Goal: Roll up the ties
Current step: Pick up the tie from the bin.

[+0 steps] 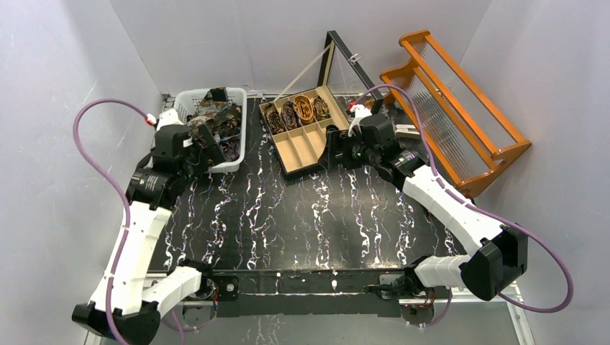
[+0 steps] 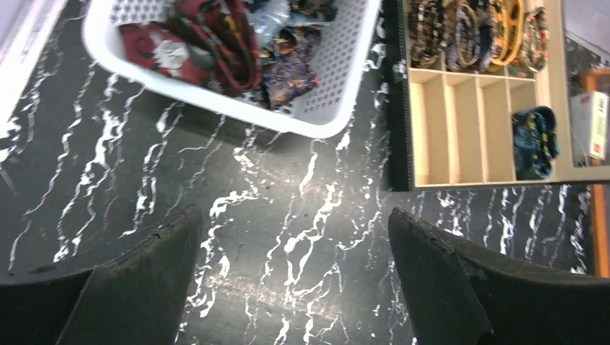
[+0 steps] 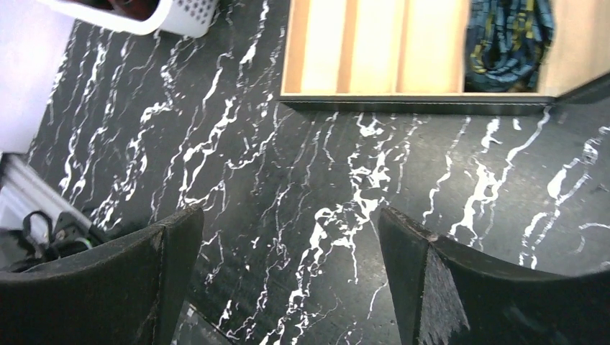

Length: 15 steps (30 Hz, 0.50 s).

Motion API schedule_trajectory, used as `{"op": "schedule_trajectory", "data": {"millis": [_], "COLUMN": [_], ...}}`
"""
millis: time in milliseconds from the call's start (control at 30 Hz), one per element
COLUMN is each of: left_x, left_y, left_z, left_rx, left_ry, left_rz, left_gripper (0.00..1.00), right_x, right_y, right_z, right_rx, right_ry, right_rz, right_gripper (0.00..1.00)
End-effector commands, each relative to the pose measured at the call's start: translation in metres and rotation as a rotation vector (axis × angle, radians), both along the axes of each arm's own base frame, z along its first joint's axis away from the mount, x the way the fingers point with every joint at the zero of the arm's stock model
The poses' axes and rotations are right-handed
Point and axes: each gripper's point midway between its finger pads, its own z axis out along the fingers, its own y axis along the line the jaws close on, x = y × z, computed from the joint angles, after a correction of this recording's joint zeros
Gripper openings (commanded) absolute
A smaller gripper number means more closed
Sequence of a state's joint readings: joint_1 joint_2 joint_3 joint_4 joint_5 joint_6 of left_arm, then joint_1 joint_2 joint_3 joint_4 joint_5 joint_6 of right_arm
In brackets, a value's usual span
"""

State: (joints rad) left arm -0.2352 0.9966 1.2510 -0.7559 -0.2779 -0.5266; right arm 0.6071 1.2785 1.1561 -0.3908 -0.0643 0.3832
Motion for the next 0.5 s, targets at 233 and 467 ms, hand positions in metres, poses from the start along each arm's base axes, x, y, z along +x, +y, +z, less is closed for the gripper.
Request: {"op": "schedule_trajectory", "data": {"millis": [233,467], "left_x": [-0.034,0.011], "left_y": [0.026,0.001], "left_z": [-0.038,-0.039], "left_rx": [0.064,0.071], "left_ry": [0.041,0.072], "left_rz": [0.087,-0.030], "left_gripper": [0.98,0.98], "right_x": [-0.017,-0.019], "right_y": [0.028,0.021], "right_z": [0.011,0.008], "right_rx": [0.089,0.071], "right_ry": [-0.044,-0.053], "right_rz": [0.215,0.196], "right_gripper": [0.99,0.99]}}
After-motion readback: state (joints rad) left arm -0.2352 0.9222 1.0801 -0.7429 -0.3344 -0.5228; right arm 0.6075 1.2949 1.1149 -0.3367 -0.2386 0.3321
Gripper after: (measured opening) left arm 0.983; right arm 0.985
